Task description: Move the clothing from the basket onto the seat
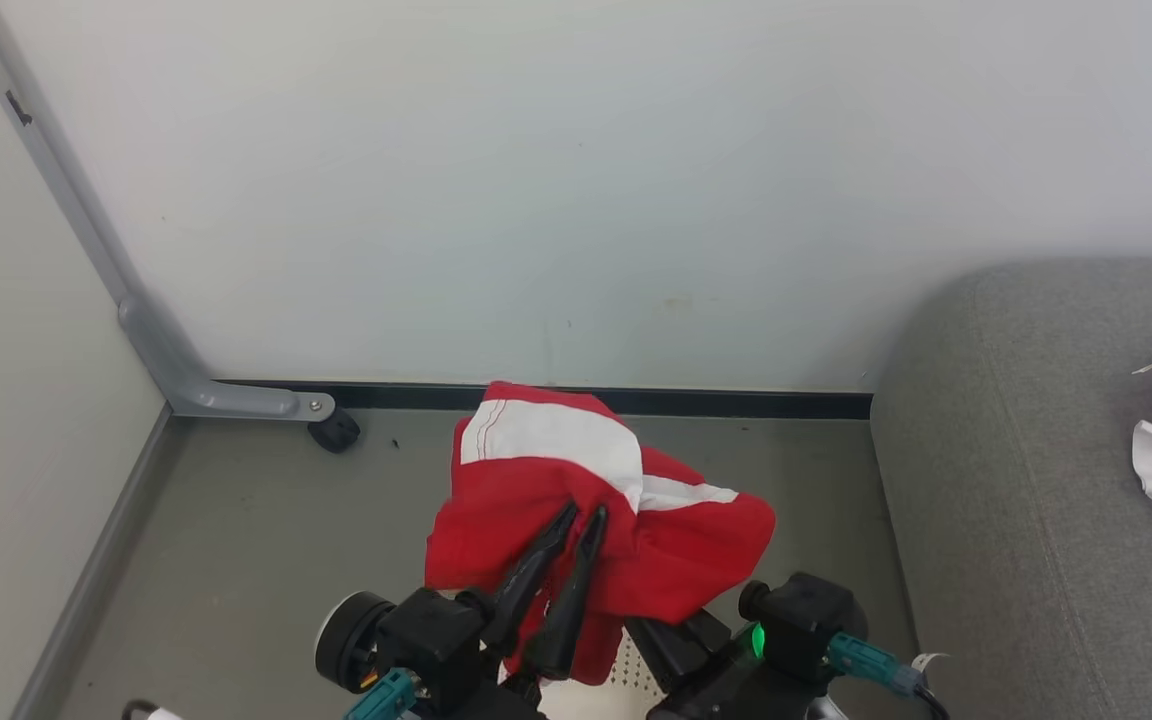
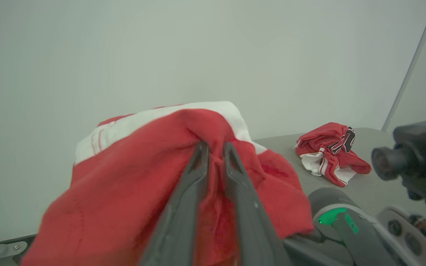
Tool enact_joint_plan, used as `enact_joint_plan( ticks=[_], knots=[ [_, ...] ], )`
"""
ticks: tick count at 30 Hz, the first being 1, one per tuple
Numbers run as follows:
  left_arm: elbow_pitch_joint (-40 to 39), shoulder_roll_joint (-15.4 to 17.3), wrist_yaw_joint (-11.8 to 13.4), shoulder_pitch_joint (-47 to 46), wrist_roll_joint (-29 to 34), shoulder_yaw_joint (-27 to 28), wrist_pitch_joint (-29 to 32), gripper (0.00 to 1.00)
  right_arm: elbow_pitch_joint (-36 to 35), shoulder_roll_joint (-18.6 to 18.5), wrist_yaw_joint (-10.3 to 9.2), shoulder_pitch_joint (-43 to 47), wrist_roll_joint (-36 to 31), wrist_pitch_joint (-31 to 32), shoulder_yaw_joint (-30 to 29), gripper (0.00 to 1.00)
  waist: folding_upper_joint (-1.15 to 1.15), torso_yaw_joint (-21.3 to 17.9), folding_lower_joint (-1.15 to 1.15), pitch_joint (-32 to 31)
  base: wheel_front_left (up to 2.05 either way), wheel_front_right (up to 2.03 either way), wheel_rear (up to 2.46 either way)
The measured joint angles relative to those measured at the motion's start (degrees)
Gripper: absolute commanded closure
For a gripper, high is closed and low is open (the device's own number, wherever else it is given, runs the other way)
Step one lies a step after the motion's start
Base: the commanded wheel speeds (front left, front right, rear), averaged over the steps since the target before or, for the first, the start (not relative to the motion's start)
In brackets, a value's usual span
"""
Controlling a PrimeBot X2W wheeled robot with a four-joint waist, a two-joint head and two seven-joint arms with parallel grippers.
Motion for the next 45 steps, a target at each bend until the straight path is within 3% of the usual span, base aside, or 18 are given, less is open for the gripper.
enact_joint_plan(
  ticks=[1, 2, 25, 45],
  knots=[
    [0.01, 0.01, 0.0, 0.0, 0.0, 0.01, 0.0, 0.22, 0.16, 0.0, 0.0, -0.44, 0.08, -0.08, 0.04, 1.0, 0.0, -0.04, 0.0, 0.04, 0.0, 0.0, 0.0],
    [0.03, 0.01, 0.01, -0.01, 0.0, 0.01, 0.0, 0.0, 0.49, 0.0, -0.01, -0.92, 0.26, -0.3, 0.09, 1.0, 0.0, -0.06, 0.0, 0.07, 0.0, 0.0, 0.0],
    [-0.52, 2.4, 0.46, 2.26, 0.9, -1.83, 0.44, 0.0, 6.87, -0.71, -1.59, -3.62, 1.24, -2.03, -4.83, 1.0, 0.0, -1.13, 0.0, -0.56, 0.0, 0.0, 0.0],
    [-2.89, 4.31, -1.25, 3.8, 2.13, -5.32, 1.43, 0.0, 7.26, -3.8, -3.6, -6.02, 1.23, -2.54, -10.6, 1.0, 0.0, -5.97, 0.0, 2.48, 0.0, 0.0, 0.0]
  ],
)
